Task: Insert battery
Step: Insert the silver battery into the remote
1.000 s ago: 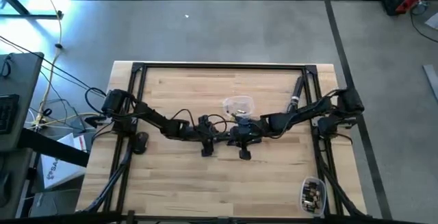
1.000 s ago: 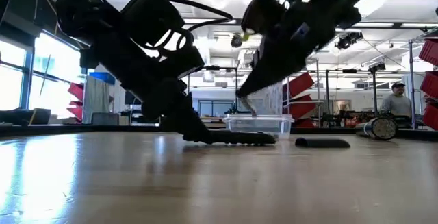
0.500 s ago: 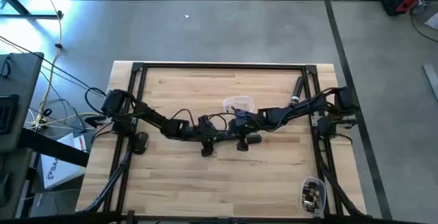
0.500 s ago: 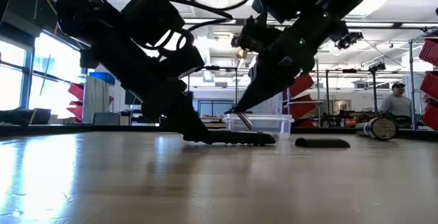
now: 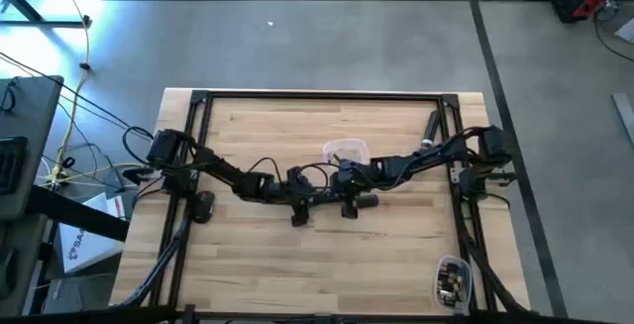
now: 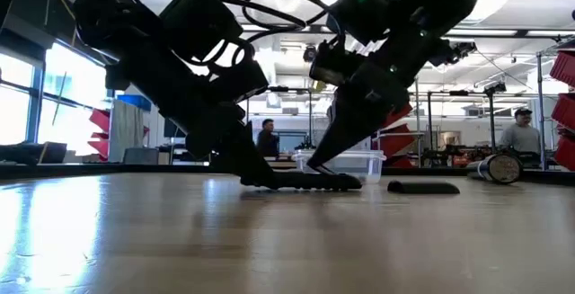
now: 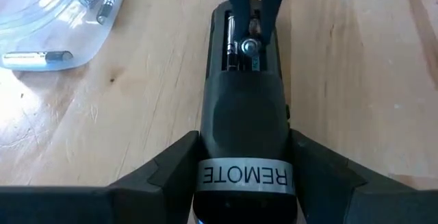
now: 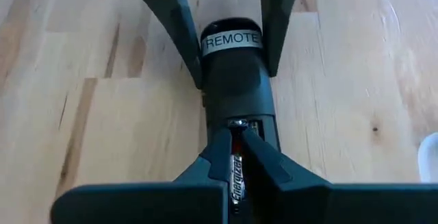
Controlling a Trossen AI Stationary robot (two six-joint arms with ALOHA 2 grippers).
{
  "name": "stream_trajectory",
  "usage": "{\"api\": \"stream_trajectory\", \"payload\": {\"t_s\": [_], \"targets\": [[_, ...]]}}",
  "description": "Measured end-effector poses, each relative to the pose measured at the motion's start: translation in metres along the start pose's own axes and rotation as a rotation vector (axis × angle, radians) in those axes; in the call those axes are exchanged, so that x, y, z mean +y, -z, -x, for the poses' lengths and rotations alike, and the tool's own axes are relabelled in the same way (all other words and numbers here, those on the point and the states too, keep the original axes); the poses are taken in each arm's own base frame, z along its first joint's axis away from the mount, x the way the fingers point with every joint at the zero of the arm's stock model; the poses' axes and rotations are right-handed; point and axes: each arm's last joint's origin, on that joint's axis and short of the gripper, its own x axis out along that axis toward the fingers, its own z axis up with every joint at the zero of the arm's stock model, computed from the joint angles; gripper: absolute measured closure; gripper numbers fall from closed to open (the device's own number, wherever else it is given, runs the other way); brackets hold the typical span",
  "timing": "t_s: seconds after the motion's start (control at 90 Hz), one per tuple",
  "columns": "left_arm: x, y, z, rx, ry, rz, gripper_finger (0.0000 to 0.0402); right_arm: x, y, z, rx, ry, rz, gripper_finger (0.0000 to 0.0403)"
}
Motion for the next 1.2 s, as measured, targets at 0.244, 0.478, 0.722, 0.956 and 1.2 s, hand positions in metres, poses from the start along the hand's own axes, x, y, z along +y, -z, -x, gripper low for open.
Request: {"api": "stream_trajectory", "payload": {"t_s": [0.244, 0.478, 0.722, 0.956, 1.2], "targets": [[-0.001, 0.0, 0.0, 0.001, 0.001, 0.004, 0.022, 0.0, 0.001, 0.0, 0.008, 0.005, -0.003, 0.0403], [-0.001, 0.001, 0.0, 0.006, 0.002, 0.003, 0.022, -0.002, 0.008, -0.015, 0.03, 0.025, -0.02, 0.0403], [-0.001, 0.001, 0.0, 0.007, 0.001, 0.002, 0.022, -0.002, 0.015, -0.017, 0.108, 0.027, -0.031, 0.0402], [0.0, 0.001, 0.0, 0.007, 0.0, 0.001, 0.022, -0.001, 0.015, -0.014, 0.12, 0.02, -0.033, 0.0402], [-0.001, 0.0, 0.0, 0.005, 0.0, 0.002, 0.022, 0.0, 0.01, 0.01, 0.117, 0.02, -0.03, 0.0402]]}}
